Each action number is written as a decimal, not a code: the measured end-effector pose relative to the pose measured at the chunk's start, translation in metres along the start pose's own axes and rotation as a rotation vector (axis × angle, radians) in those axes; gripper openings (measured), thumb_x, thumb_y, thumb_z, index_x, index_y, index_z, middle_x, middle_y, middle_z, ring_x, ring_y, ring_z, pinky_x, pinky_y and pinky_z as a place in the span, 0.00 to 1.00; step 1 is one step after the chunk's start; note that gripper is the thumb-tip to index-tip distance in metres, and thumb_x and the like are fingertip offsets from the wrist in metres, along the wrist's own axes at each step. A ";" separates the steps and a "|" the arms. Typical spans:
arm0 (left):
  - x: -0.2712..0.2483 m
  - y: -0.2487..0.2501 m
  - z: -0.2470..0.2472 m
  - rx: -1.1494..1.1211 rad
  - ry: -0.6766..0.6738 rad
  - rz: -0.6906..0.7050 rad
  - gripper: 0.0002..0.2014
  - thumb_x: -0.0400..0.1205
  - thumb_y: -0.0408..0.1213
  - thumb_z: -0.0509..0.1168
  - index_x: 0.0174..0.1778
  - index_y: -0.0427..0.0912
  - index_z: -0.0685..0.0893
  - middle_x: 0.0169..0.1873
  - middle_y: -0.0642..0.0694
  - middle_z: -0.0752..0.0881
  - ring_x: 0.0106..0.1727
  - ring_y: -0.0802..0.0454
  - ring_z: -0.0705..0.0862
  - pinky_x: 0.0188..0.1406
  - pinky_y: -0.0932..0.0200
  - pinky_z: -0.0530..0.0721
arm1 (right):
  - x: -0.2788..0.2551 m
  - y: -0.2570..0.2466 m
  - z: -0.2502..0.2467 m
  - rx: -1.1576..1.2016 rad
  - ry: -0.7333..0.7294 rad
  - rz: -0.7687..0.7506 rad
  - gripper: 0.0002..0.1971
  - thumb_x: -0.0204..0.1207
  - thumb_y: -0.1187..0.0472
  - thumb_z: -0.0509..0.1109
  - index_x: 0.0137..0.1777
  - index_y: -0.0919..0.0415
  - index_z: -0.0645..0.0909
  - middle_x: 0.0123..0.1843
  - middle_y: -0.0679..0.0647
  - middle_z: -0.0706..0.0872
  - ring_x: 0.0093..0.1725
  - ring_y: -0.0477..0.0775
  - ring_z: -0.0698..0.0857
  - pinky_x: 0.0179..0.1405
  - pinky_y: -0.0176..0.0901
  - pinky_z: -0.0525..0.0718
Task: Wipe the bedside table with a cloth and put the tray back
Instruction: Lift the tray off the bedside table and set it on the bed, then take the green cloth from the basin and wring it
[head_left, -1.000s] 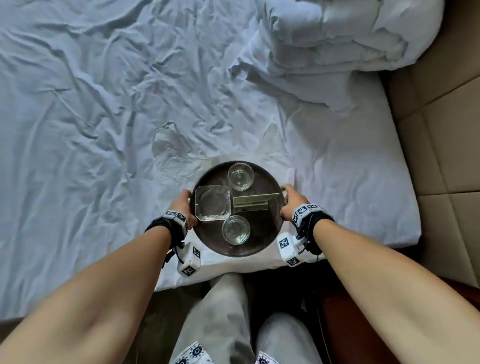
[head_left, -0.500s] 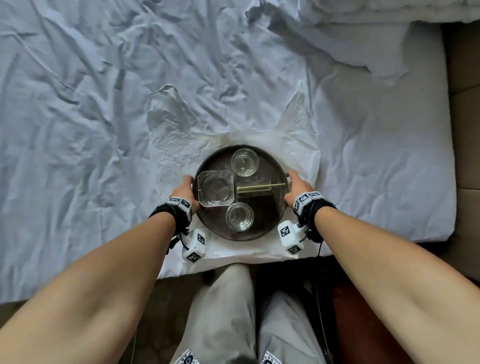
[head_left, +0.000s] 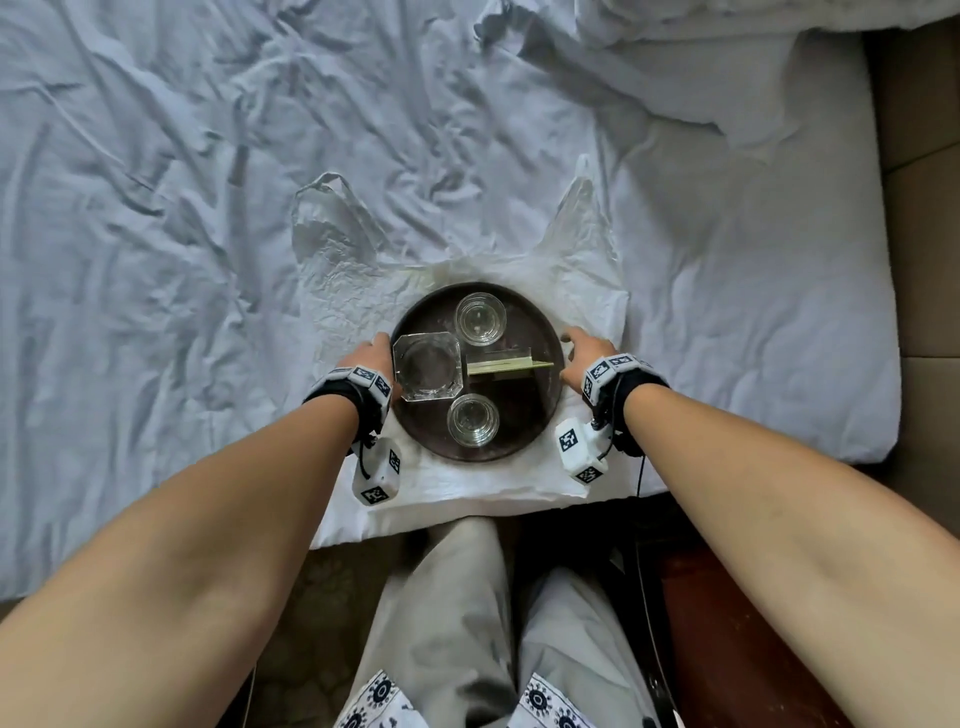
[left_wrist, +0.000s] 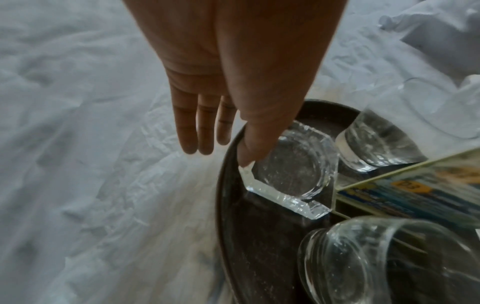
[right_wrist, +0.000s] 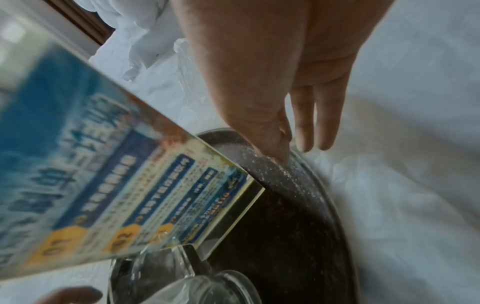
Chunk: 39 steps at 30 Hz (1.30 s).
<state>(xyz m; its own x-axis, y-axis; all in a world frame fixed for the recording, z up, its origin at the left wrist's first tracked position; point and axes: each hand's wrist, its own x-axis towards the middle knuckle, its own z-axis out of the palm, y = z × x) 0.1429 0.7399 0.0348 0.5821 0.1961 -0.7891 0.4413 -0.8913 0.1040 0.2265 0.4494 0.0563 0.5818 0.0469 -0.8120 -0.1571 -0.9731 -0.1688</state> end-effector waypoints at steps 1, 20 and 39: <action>-0.005 0.004 -0.008 0.026 0.015 0.028 0.25 0.72 0.39 0.73 0.61 0.40 0.69 0.56 0.34 0.79 0.54 0.30 0.82 0.45 0.46 0.76 | -0.007 -0.002 -0.005 -0.021 0.010 -0.017 0.29 0.72 0.60 0.70 0.74 0.52 0.70 0.66 0.58 0.83 0.63 0.63 0.83 0.61 0.49 0.82; -0.163 0.206 -0.096 0.354 0.154 0.529 0.29 0.74 0.43 0.74 0.71 0.49 0.75 0.65 0.44 0.81 0.63 0.39 0.82 0.58 0.50 0.81 | -0.213 0.100 -0.095 0.015 0.281 -0.014 0.25 0.74 0.66 0.67 0.72 0.50 0.77 0.72 0.53 0.80 0.68 0.58 0.80 0.68 0.46 0.78; -0.414 0.390 0.152 0.820 0.089 1.067 0.26 0.73 0.48 0.74 0.67 0.51 0.78 0.61 0.45 0.85 0.59 0.40 0.85 0.57 0.49 0.84 | -0.478 0.345 0.097 0.441 0.509 0.360 0.21 0.74 0.64 0.68 0.67 0.51 0.80 0.67 0.53 0.83 0.64 0.60 0.82 0.59 0.42 0.79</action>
<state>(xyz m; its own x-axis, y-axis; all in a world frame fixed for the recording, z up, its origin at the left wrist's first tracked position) -0.0302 0.2490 0.3098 0.4383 -0.7432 -0.5056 -0.7651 -0.6037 0.2241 -0.1835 0.1130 0.3323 0.7141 -0.4697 -0.5191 -0.6482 -0.7237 -0.2367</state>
